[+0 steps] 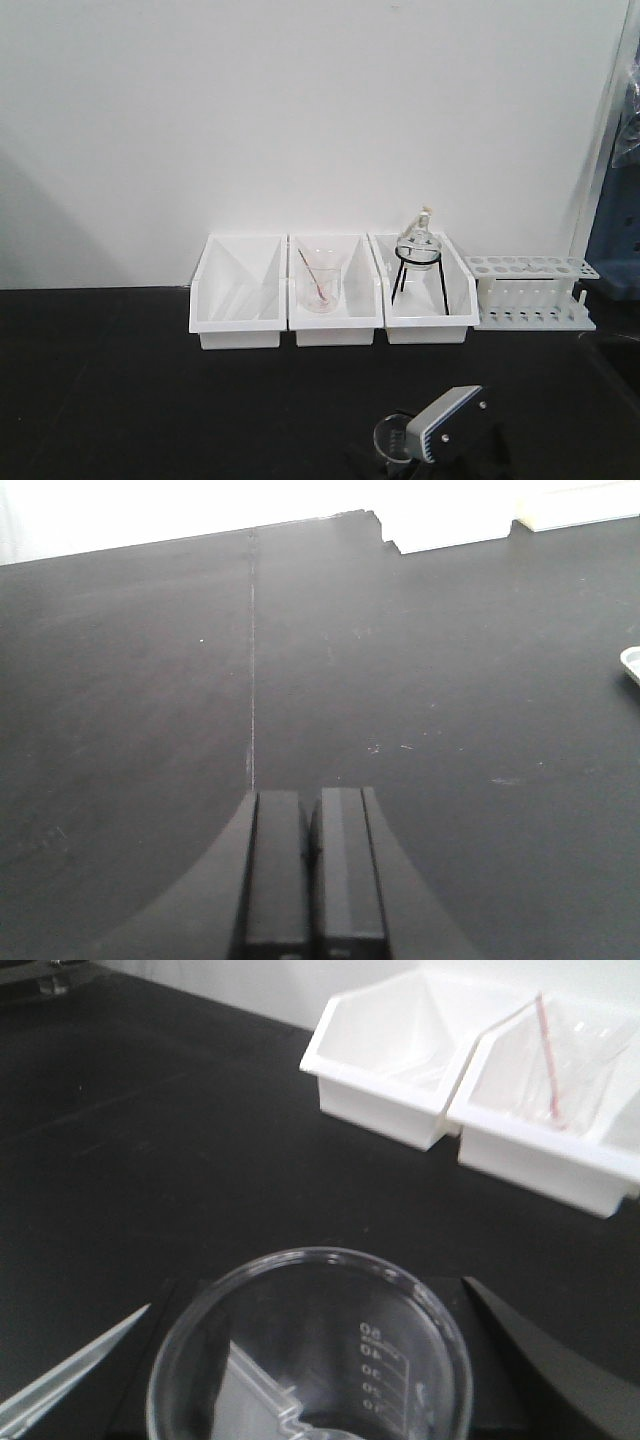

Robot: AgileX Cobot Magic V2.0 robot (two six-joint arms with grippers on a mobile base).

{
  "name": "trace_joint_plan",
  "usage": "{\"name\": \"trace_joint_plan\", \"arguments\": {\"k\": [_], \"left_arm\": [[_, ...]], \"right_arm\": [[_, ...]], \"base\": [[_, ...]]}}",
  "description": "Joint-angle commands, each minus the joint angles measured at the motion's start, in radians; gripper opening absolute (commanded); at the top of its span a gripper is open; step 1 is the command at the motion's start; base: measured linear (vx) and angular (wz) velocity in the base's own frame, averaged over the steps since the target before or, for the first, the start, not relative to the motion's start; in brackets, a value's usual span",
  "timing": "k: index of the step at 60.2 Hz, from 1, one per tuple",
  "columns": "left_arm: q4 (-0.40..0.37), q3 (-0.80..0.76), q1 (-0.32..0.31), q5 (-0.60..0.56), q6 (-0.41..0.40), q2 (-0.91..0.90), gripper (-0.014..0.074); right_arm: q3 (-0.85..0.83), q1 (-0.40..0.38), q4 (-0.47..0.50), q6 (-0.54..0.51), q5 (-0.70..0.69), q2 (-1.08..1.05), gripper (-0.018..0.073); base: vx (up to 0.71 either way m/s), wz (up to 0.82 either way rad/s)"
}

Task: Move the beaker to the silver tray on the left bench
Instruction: 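Lower the held beaker with the right gripper onto the silver tray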

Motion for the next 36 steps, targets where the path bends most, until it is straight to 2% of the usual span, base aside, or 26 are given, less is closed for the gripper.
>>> {"name": "trace_joint_plan", "arguments": {"k": [1, 9, 36], "left_arm": [[-0.003, 0.020, -0.007, -0.076, -0.002, -0.007, 0.0001], [-0.003, 0.020, -0.007, -0.076, -0.002, -0.007, 0.0001], [-0.003, 0.020, -0.007, -0.076, -0.002, -0.007, 0.0001]], "right_arm": [[-0.044, -0.003, 0.014, -0.015, -0.183, 0.066, -0.0011], [-0.044, -0.003, 0.006, -0.015, -0.244, 0.164, -0.0011], [-0.044, -0.003, -0.001, -0.022, -0.252, 0.326, 0.0002]], "base": [[0.00, 0.00], [0.00, 0.00], [0.00, 0.00]]}}
